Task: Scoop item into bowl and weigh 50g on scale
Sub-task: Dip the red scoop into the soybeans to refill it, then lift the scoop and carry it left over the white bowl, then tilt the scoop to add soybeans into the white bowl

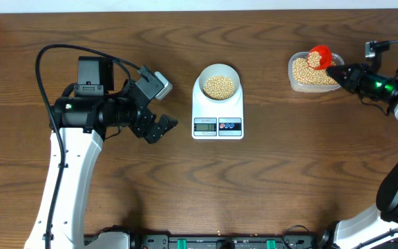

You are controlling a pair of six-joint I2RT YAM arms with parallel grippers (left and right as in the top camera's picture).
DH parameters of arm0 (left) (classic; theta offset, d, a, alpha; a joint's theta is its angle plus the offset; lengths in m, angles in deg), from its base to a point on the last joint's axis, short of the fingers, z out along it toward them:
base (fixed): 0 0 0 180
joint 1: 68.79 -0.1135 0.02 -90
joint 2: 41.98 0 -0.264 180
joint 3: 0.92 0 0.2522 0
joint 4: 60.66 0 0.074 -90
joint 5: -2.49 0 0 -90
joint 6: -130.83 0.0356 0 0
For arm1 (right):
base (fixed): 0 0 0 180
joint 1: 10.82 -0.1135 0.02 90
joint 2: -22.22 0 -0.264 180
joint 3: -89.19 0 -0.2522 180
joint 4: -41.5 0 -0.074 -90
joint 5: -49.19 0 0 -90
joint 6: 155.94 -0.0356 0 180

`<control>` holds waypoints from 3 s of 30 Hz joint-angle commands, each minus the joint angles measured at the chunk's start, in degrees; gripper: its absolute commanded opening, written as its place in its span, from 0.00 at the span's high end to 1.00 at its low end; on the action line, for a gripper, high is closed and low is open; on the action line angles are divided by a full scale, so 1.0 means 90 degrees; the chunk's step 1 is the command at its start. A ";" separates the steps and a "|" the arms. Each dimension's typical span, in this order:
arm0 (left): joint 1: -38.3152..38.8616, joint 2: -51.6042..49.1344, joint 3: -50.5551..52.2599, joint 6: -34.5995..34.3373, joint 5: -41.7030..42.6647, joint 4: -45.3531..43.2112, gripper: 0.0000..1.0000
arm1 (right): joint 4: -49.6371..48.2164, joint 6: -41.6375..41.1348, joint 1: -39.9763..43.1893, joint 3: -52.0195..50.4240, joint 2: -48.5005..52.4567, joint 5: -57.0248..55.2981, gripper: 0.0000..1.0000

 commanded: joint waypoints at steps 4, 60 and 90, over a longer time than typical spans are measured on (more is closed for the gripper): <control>-0.0027 0.0056 -0.0182 -0.0027 -0.0034 0.0015 0.02 | -0.0046 -0.0272 -0.0226 -0.0039 0.0066 0.0770 0.99; -0.0027 0.0056 -0.0182 -0.0027 -0.0034 0.0015 0.02 | -0.0784 0.2963 -0.3832 -0.0039 0.0066 -0.2263 0.99; -0.0027 0.0056 -0.0182 -0.0027 -0.0034 0.0015 0.02 | -0.0784 0.3230 -0.3861 -0.0039 0.0066 -0.2261 0.99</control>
